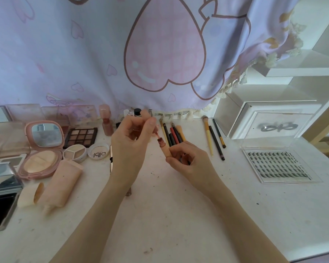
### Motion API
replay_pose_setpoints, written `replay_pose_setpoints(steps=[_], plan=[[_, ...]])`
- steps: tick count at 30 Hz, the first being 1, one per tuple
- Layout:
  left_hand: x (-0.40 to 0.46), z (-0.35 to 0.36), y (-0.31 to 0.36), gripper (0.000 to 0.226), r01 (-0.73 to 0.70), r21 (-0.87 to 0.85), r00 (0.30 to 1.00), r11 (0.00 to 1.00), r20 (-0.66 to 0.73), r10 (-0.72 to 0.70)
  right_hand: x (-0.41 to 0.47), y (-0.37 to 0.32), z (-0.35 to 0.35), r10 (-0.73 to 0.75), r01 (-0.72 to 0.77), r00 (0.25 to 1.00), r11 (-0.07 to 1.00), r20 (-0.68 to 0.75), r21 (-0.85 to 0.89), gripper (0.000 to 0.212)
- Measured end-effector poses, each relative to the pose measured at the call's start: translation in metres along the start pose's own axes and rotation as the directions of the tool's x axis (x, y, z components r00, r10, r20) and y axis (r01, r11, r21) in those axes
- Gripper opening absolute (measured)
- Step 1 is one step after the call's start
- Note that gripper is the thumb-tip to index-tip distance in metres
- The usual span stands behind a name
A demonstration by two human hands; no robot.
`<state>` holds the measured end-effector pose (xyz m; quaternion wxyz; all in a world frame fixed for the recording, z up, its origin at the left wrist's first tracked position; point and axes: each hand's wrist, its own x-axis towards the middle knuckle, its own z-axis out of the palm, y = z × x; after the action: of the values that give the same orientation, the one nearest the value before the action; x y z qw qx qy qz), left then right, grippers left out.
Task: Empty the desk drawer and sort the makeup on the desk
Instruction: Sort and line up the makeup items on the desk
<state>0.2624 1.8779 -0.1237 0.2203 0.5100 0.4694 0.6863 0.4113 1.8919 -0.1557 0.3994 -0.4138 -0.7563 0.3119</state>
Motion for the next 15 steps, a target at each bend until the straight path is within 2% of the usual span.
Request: replay_pose_setpoints(steps=[2, 3, 4, 6, 10, 15], plan=[[0.002, -0.001, 0.0, 0.007, -0.014, 0.027, 0.996, 1.0, 0.085, 0.012, 0.001, 0.002, 0.0, -0.003, 0.003, 1.0, 1.0, -0.007, -0.003, 0.014], [0.003, -0.002, -0.001, 0.017, -0.024, 0.08, 0.992, 0.997, 0.125, 0.014, 0.002, 0.003, -0.001, 0.015, -0.015, 1.0, 1.0, -0.016, 0.007, 0.014], [0.003, -0.002, -0.001, 0.026, -0.03, 0.163, 0.987, 0.986, 0.163, 0.003, 0.004, 0.003, -0.001, 0.043, -0.042, 0.998, 0.999, -0.035, 0.026, 0.015], [0.002, -0.002, -0.003, 0.025, -0.058, 0.343, 0.979, 0.938, 0.202, -0.013, 0.011, 0.003, -0.004, 0.103, -0.094, 0.99, 0.991, -0.095, 0.09, 0.015], [-0.025, -0.008, -0.014, 0.021, -0.181, 0.589, 0.951, 0.787, 0.31, -0.013, 0.031, 0.002, -0.006, 0.174, -0.154, 0.978, 0.975, -0.117, 0.158, 0.01], [-0.06, -0.013, -0.028, 0.037, -0.335, 0.745, 0.862, 0.576, 0.49, -0.133, 0.053, -0.007, 0.008, 0.171, -0.171, 0.985, 0.985, 0.017, 0.03, 0.009]])
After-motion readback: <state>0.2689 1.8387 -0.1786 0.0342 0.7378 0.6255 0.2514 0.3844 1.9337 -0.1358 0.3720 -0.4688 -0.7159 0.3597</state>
